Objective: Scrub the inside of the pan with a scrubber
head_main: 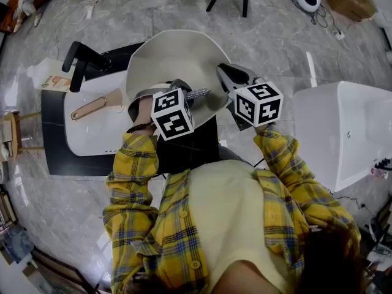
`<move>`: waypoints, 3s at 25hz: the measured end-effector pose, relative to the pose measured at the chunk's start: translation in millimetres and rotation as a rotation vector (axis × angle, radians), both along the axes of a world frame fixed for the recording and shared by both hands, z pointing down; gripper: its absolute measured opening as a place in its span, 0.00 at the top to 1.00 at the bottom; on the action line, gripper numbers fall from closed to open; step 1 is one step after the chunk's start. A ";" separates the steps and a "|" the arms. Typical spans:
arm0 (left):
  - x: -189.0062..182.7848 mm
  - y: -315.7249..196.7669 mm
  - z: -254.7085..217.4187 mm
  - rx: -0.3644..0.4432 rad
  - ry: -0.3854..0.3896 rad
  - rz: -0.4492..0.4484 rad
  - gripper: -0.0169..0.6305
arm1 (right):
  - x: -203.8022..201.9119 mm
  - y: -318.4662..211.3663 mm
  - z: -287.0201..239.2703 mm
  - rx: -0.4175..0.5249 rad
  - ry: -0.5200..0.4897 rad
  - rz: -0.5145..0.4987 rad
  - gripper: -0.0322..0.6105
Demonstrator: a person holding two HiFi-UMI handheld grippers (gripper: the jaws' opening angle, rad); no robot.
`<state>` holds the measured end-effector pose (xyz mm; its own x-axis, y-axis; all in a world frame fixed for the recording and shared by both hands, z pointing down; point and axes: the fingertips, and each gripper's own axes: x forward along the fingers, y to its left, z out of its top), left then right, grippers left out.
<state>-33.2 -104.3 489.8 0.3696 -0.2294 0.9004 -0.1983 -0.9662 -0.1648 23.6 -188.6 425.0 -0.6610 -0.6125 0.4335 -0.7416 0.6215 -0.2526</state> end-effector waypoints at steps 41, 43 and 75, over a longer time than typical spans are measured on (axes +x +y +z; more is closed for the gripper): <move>-79.8 -101.7 -22.9 0.326 -0.010 -0.509 0.84 | 30.9 -3.1 -4.4 0.022 0.045 0.137 0.92; -78.2 -104.6 -17.7 0.313 -0.014 -0.502 0.84 | 31.2 -2.7 -3.2 0.017 0.045 0.136 0.92; -13.0 -41.8 -2.6 0.033 0.120 -0.255 0.84 | 24.5 14.1 -4.3 -0.008 0.001 0.100 0.92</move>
<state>-46.3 -146.0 487.3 0.4000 -0.3570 0.8441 -0.4542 -0.8772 -0.1558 48.1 -174.4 420.7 -0.5961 -0.6720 0.4394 -0.8002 0.5423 -0.2561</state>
